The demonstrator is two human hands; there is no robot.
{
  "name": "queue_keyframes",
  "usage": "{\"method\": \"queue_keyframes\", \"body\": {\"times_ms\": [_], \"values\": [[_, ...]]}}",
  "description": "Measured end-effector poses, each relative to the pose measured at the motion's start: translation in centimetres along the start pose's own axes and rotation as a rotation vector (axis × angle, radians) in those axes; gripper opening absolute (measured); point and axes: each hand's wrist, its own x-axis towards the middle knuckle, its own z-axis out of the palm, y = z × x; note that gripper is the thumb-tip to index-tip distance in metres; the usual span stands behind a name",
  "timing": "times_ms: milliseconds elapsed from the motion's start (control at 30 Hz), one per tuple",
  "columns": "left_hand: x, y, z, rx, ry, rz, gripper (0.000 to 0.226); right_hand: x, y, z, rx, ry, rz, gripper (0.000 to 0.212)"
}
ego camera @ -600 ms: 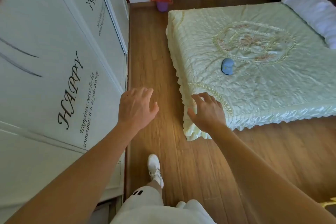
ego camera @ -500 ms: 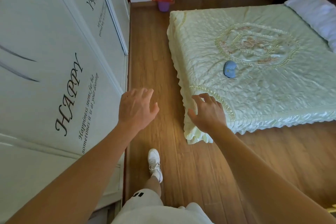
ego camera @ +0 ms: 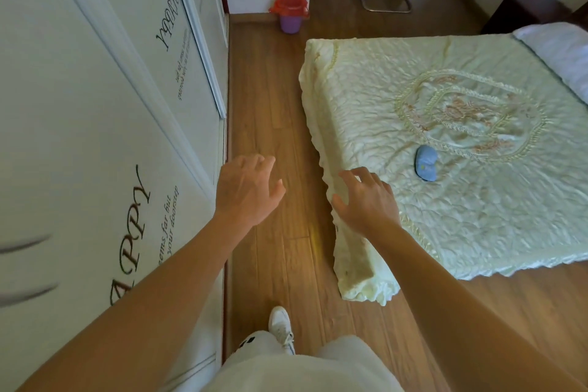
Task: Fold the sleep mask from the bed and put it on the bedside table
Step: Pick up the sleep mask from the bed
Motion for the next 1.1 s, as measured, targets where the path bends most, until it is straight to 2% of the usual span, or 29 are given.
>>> {"method": "queue_keyframes", "body": {"times_ms": [200, 467, 833, 1100], "values": [[5.9, -1.4, 0.8, -0.024, -0.007, 0.042, 0.054, 5.1, -0.4, -0.3, 0.009, -0.006, 0.038, 0.048], [15.6, 0.8, 3.4, -0.017, -0.028, 0.165, 0.054, 12.5, 3.4, 0.2, -0.026, -0.015, 0.103, 0.044], [37.1, 13.3, 6.6, 0.056, -0.123, 0.468, 0.051, 27.1, 17.3, -1.3, 0.092, -0.002, 0.348, 0.051], [45.7, 21.8, 10.0, 0.085, -0.21, 0.661, 0.055, 30.9, 25.7, -2.4, 0.182, 0.023, 0.57, 0.052]]}}
